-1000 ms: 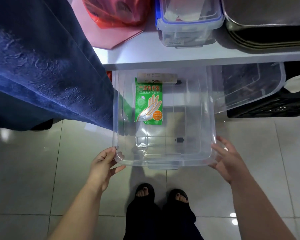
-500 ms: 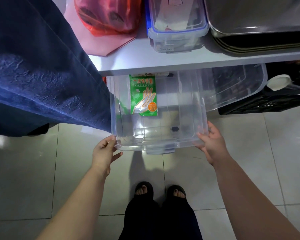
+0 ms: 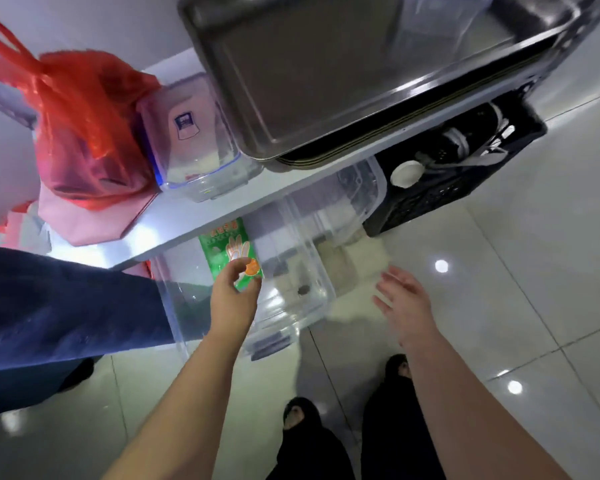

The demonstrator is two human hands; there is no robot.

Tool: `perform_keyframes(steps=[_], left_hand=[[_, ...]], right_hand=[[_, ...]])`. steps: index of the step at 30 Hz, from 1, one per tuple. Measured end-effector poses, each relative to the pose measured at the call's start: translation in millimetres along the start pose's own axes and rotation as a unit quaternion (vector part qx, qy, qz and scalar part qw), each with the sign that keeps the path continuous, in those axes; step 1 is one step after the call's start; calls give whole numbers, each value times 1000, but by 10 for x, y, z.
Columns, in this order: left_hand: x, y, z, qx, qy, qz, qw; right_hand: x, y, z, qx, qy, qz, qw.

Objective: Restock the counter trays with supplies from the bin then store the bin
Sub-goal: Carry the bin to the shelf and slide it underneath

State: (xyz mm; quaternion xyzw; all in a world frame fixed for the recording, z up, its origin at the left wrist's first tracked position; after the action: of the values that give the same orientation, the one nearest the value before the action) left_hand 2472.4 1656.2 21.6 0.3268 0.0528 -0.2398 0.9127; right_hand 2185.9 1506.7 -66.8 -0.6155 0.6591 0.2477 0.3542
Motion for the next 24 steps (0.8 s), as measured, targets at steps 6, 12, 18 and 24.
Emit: perform_keyframes(steps=[6,12,18,24], left_hand=[[-71,-1222,993,-22,-33,-49,998],[5,-2375,1421,-20,28,-89,995],[404,-2699,1433,-33,112,-32,993],[488,-2365,1174,-57,107,-18,992]], right_hand=[[445,141,-314,53,-66,-27,996],[872,343,-521,46,-100,-57,992],[1329,193,-120,64,-189,-80,976],[1710,-389,541,173,-294,-114,933]])
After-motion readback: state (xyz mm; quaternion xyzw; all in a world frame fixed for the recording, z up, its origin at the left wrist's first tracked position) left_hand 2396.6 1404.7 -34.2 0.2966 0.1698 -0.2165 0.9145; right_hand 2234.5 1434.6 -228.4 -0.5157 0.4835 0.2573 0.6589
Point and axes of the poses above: each hand's wrist, its own x-axis towards the middle knuckle, its own y-axis out of the back of the hand, z = x × y, the point moved 9 cm from there along x, towards the middle knuckle, and after that the axes turned 8 degrees about z, right-handed, at the moved point
